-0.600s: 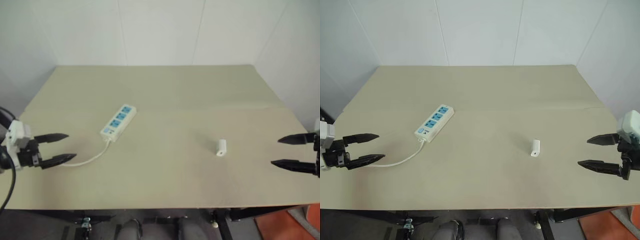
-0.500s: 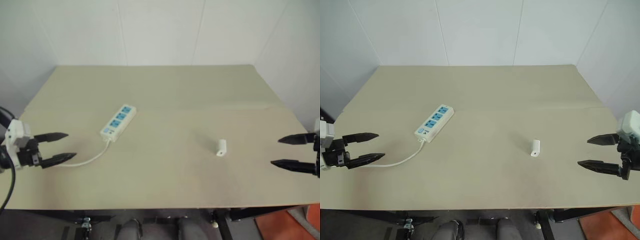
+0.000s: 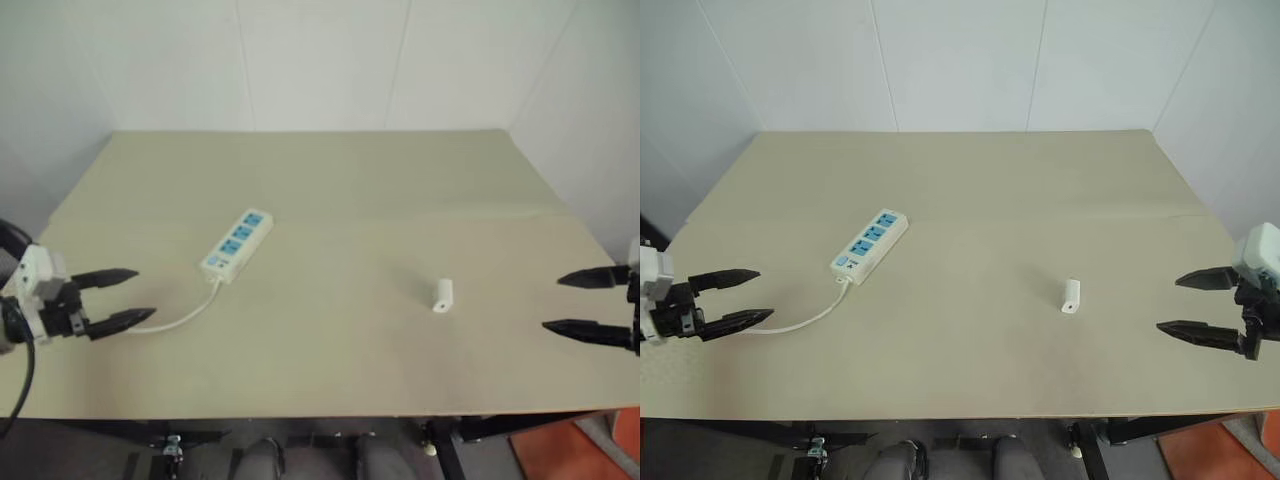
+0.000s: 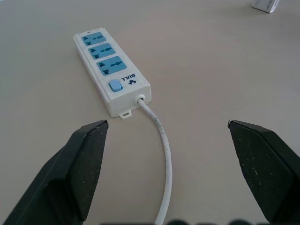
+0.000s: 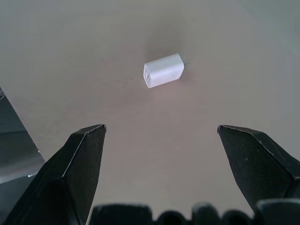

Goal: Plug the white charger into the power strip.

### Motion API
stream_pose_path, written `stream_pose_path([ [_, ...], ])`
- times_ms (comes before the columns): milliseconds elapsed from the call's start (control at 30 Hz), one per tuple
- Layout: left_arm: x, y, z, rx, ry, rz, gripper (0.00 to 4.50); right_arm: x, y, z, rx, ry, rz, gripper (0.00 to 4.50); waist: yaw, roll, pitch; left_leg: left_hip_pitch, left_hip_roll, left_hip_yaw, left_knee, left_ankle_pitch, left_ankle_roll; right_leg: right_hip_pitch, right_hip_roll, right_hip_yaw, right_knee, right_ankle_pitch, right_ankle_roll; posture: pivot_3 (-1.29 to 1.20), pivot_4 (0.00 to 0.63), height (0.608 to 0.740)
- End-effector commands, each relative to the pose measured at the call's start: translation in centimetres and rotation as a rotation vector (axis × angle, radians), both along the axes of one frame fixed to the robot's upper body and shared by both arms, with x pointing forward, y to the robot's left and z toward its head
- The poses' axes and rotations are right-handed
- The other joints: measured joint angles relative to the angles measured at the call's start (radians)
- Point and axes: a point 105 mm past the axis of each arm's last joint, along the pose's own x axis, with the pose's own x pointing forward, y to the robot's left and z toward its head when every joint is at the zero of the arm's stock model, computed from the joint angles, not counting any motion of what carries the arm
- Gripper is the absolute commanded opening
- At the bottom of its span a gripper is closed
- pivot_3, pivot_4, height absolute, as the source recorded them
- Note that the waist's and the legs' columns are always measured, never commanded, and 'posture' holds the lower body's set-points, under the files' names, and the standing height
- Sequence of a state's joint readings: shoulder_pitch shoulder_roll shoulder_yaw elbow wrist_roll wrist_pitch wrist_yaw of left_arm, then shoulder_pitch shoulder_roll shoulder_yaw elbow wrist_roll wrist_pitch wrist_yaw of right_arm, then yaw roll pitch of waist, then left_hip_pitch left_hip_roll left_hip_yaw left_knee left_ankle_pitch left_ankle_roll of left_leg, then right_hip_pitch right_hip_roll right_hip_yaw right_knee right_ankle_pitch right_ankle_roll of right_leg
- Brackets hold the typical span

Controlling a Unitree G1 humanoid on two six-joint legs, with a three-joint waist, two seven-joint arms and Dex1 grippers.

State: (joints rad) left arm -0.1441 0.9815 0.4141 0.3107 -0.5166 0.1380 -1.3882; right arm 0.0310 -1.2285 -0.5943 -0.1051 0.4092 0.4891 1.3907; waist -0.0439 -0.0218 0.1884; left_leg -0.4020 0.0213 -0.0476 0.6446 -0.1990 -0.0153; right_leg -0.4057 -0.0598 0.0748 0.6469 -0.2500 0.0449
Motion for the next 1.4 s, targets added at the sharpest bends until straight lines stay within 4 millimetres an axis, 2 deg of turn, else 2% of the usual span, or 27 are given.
stream_pose_path([
  [33, 1.0, 0.0, 1.1, 0.008, -0.142, 0.072, 4.45, 0.1, 0.0, 0.5, -0.014, -0.036, -0.003, 4.50, 0.001, 0.000, 0.000, 0.000, 0.000, 0.000, 0.000, 0.000, 0.000, 0.000, 0.000, 0.000, 0.000, 0.000, 0.000, 0.00, 0.150, 0.740],
  [100, 1.9, 0.0, 1.0, -0.002, -0.222, 0.138, 4.45, 0.1, 0.1, 0.3, -0.011, -0.037, -0.004, 4.50, 0.003, 0.001, 0.000, 0.001, -0.001, 0.000, 0.000, 0.000, 0.000, 0.001, -0.001, 0.000, 0.000, 0.000, 0.000, 0.00, 0.150, 0.740],
  [200, 2.0, -2.3, 0.3, -0.116, -0.298, 0.151, 4.45, 0.4, 1.0, -0.4, 0.018, -0.050, -0.006, 4.50, 0.006, -0.002, -0.001, 0.001, -0.001, 0.000, 0.000, 0.000, 0.000, 0.002, 0.000, 0.000, 0.000, 0.001, 0.001, 0.00, 0.150, 0.740],
  [300, 2.3, -3.7, -0.7, -0.152, -0.338, 0.190, 4.45, 0.8, 2.0, -0.8, 0.037, -0.065, -0.002, 4.50, 0.005, -0.003, -0.001, -0.001, -0.001, -0.001, 0.001, 0.000, 0.000, 0.002, 0.000, 0.001, -0.001, 0.002, 0.002, 0.00, 0.150, 0.740],
  [400, 3.3, -5.1, -2.0, -0.201, -0.383, 0.291, 4.45, 1.3, 4.5, -0.7, 0.088, -0.112, 0.042, 4.50, 0.006, -0.003, -0.002, 0.000, -0.002, -0.001, 0.002, 0.000, 0.000, 0.003, -0.001, 0.001, -0.001, 0.002, 0.002, 0.00, 0.150, 0.740],
  [567, 4.3, -6.8, -3.4, -0.233, -0.374, 0.334, 4.45, 1.8, 8.1, 0.1, 0.134, -0.181, 0.108, 4.50, 0.006, -0.004, -0.002, 0.001, -0.003, -0.001, 0.003, 0.000, 0.000, 0.003, 0.000, 0.003, -0.001, 0.003, 0.004, 0.00, 0.150, 0.740],
  [767, 6.5, -7.4, -3.9, -0.244, -0.364, 0.420, 4.45, 1.8, 11.8, 0.0, 0.160, -0.189, 0.191, 4.50, 0.015, -0.005, -0.002, -0.001, -0.003, -0.002, 0.004, 0.000, 0.000, 0.003, 0.000, 0.003, -0.001, 0.003, 0.005, 0.00, 0.150, 0.740],
  [933, 7.1, -8.2, -3.9, -0.280, -0.344, 0.380, 4.45, 1.9, 12.7, -0.4, 0.173, -0.189, 0.201, 4.50, 0.023, -0.005, -0.002, -0.002, -0.004, -0.002, 0.004, 0.000, 0.000, 0.002, -0.001, 0.003, -0.003, 0.004, 0.004, 0.00, 0.150, 0.740],
  [1133, 8.4, -8.4, -5.2, -0.262, -0.308, 0.387, 4.45, 1.7, 13.7, -0.8, 0.193, -0.186, 0.216, 4.50, 0.027, -0.005, -0.002, -0.002, -0.004, -0.002, 0.004, 0.000, 0.000, 0.002, 0.000, 0.002, -0.002, 0.004, 0.004, 0.00, 0.150, 0.740],
  [1400, 9.9, -9.3, -6.4, -0.271, -0.278, 0.373, 4.45, 1.6, 13.8, -1.1, 0.191, -0.183, 0.210, 4.50, 0.029, -0.005, -0.003, -0.003, -0.004, -0.002, 0.005, 0.000, 0.000, 0.002, -0.001, 0.002, -0.003, 0.005, 0.004, 0.00, 0.150, 0.740],
])
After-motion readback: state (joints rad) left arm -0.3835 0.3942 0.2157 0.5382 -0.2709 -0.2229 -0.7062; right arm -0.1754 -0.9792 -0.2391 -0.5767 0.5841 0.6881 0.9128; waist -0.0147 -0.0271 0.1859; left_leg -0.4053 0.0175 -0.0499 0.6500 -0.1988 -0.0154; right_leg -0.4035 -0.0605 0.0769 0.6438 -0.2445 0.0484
